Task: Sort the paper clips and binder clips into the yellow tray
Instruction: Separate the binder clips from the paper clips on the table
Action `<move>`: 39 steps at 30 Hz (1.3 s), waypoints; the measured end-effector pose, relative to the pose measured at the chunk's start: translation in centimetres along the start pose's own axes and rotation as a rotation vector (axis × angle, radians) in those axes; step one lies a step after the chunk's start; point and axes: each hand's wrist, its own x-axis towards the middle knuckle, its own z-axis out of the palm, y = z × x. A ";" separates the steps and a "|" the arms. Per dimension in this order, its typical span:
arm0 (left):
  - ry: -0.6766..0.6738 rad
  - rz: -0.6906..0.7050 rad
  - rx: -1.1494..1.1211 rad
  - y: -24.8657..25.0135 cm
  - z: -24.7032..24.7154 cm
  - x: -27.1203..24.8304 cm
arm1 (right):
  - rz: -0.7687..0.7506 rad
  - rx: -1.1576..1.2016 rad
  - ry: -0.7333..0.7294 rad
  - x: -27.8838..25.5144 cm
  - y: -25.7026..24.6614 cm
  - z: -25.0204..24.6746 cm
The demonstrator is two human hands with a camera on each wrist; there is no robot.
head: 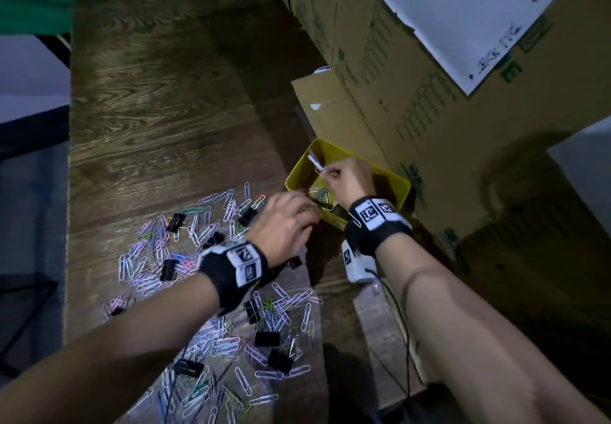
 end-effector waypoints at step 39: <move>-0.372 -0.072 0.023 2.1 8.4 -17.8 | -0.259 -0.301 -0.416 -22.7 3.7 5.6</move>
